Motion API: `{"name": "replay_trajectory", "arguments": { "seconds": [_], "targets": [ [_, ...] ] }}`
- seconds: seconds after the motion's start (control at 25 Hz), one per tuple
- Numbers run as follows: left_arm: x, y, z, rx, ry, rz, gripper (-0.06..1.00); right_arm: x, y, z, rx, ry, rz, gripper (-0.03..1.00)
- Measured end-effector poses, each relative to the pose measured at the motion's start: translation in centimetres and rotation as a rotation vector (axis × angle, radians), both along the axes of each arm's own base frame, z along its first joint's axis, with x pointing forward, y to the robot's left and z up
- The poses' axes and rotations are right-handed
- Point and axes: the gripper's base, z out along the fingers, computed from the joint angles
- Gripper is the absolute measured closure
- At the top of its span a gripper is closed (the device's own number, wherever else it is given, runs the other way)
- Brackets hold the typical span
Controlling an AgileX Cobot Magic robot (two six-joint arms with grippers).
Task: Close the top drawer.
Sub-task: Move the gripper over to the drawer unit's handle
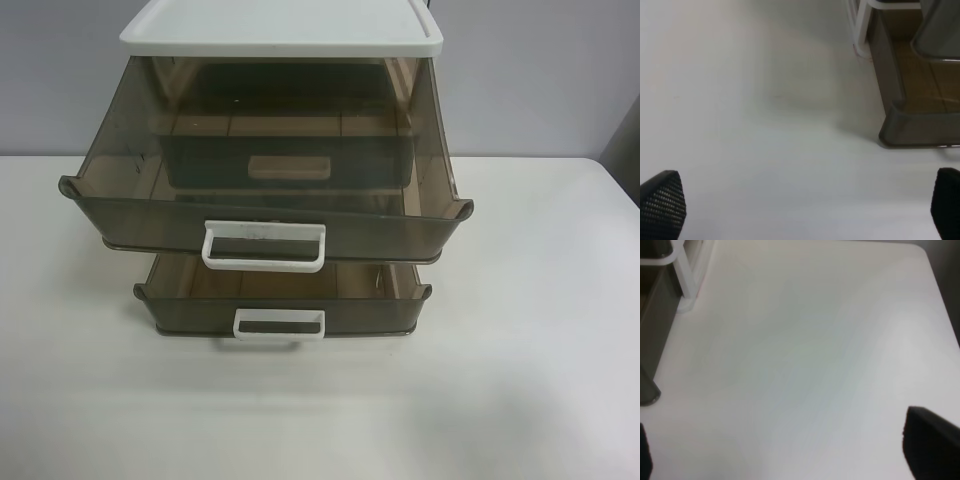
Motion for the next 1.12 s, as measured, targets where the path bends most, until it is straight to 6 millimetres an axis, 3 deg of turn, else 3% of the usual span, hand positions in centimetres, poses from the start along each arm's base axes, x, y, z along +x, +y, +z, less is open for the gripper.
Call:
{"name": "replay_trajectory", "arguments": {
  "seconds": [0.6,0.72,0.96,1.0,1.12],
  "targets": [
    [0.0,0.0,0.0,0.0,0.0,0.0,-0.05,0.2,0.5,0.5,0.037,0.027,0.038,-0.02],
    [0.0,0.0,0.0,0.0,0.0,0.0,-0.05,1.8,1.2,2.5,0.03,0.094,0.076,-0.02],
    [0.0,0.0,0.0,0.0,0.0,0.0,-0.05,7.5,3.5,6.8,-0.054,0.19,0.272,-0.02],
    [0.0,0.0,0.0,0.0,0.0,0.0,-0.05,7.5,3.5,6.8,-0.054,0.19,0.272,-0.02],
    [0.0,0.0,0.0,0.0,0.0,0.0,-0.05,10.4,5.8,7.7,-0.09,0.231,0.413,-0.02]
  ]
}}
